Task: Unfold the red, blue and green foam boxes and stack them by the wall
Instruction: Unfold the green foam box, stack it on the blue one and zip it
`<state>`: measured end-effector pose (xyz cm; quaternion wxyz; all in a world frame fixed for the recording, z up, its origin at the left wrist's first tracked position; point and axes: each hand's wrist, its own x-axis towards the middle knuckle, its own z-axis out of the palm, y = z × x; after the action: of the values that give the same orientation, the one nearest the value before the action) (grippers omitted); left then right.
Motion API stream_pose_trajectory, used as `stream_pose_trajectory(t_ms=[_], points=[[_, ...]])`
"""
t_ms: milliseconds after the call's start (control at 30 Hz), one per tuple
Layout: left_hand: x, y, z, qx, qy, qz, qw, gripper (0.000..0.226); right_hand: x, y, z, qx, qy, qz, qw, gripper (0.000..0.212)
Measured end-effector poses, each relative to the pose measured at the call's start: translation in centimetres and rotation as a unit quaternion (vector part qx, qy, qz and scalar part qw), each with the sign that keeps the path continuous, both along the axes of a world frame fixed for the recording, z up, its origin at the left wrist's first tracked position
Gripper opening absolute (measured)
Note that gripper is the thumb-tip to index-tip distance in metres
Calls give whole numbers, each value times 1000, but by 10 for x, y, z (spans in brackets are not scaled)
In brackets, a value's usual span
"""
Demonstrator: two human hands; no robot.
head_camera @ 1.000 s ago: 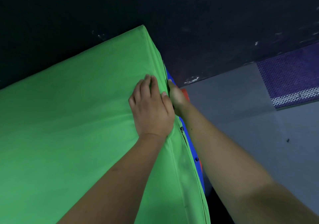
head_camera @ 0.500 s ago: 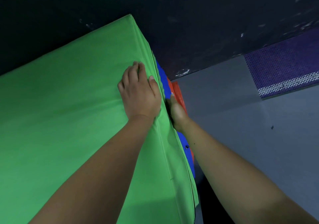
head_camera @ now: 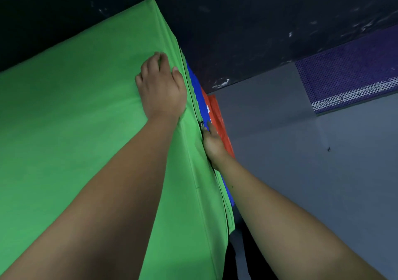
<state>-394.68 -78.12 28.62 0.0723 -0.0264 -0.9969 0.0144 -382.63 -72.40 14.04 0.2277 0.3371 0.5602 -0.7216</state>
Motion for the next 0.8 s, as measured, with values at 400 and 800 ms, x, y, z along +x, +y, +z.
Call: stream_pose_trajectory(t_ms=[400, 800], points=[[8, -12, 3, 41, -3, -13, 999, 57, 25, 30, 26, 312, 185, 152, 919, 11], [17, -8, 27, 3, -21, -53, 998, 58, 143, 49, 49, 335, 160, 315, 874, 14]])
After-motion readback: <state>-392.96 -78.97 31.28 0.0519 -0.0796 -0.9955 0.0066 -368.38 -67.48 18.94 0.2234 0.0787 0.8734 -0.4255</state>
